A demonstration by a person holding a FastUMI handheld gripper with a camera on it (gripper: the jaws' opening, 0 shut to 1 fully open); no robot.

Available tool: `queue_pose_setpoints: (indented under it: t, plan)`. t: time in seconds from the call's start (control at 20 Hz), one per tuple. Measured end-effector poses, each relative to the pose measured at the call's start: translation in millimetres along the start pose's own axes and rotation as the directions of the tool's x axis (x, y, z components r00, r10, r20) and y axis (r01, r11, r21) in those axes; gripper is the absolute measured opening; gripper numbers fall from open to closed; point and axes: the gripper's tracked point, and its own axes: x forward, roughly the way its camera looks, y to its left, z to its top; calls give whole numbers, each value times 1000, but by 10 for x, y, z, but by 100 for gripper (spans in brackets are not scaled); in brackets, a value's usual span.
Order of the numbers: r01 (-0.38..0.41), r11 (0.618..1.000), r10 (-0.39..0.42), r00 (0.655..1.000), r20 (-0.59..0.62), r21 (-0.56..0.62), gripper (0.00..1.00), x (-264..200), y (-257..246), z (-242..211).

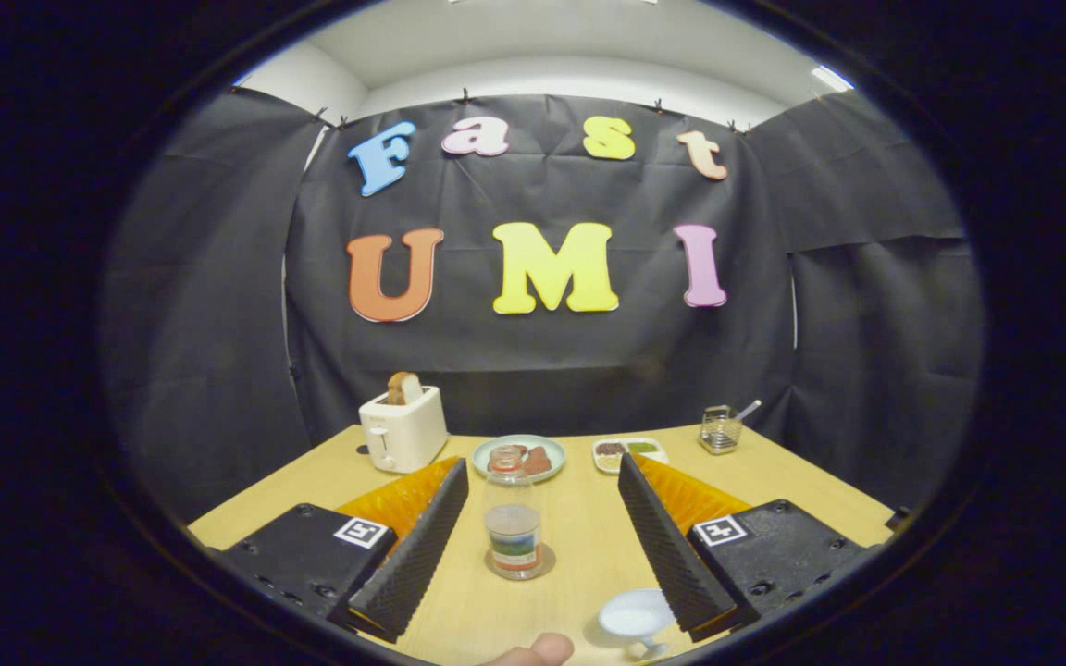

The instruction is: Take the bottle from table, then pour the juice into the cup, finally place the bottle on the coaster

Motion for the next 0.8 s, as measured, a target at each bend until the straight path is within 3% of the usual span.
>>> queue_pose_setpoints:
  t: [0.1,0.5,0.8]
  plan:
    - [30,1000,-30,999,12,-7,100,-204,-76,76]
    - [-27,1000,27,1000,-12,13,100,-722,19,19]
    - [-62,996,60,998,25,64,100,-1088,-60,350]
